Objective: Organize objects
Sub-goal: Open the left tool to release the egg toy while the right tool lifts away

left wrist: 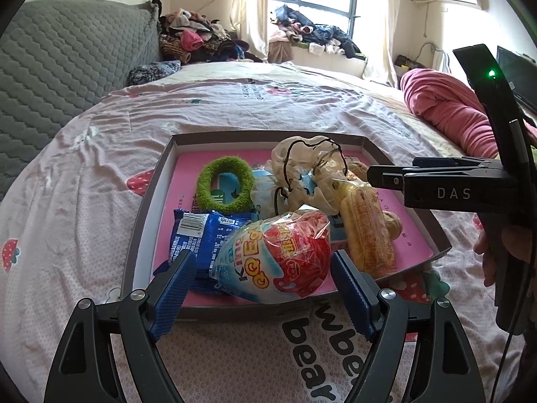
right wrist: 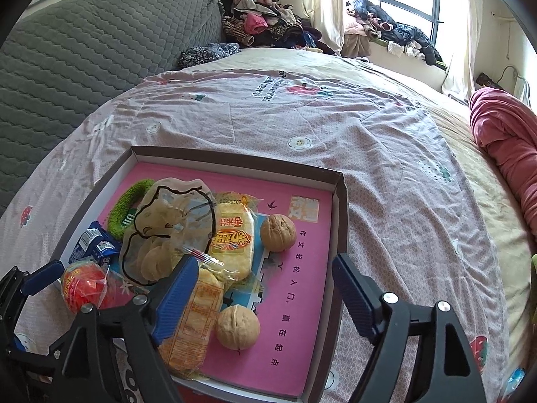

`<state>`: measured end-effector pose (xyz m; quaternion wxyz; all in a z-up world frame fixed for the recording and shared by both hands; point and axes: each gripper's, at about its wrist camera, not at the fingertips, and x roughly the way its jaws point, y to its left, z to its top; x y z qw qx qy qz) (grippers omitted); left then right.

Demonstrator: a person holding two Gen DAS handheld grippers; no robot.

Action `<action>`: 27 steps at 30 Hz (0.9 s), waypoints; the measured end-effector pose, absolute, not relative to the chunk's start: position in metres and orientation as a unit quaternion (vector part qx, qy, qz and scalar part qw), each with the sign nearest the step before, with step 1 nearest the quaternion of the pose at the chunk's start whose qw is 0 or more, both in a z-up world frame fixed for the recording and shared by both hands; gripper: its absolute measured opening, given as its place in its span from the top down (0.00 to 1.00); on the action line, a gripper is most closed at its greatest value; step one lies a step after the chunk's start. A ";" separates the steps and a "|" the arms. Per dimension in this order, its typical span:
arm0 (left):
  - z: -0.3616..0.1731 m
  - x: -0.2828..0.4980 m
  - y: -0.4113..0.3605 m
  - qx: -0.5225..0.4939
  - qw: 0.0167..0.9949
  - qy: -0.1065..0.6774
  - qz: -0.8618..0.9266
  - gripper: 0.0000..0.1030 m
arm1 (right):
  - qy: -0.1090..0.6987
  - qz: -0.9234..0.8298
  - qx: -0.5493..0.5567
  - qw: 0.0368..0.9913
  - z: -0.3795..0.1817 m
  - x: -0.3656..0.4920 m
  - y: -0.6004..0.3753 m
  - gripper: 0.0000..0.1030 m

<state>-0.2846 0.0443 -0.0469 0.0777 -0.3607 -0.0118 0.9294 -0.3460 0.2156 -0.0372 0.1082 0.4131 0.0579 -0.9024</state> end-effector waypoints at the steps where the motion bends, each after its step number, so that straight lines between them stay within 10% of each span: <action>1: -0.047 -0.285 0.044 -0.360 0.077 -0.012 0.930 0.19 | 0.058 -0.902 0.413 0.108 -0.037 -0.346 0.216 0.17; 27: -0.024 -0.276 0.040 -0.346 0.045 -0.010 0.937 0.19 | 0.057 -0.905 0.408 0.110 -0.017 -0.331 0.216 0.06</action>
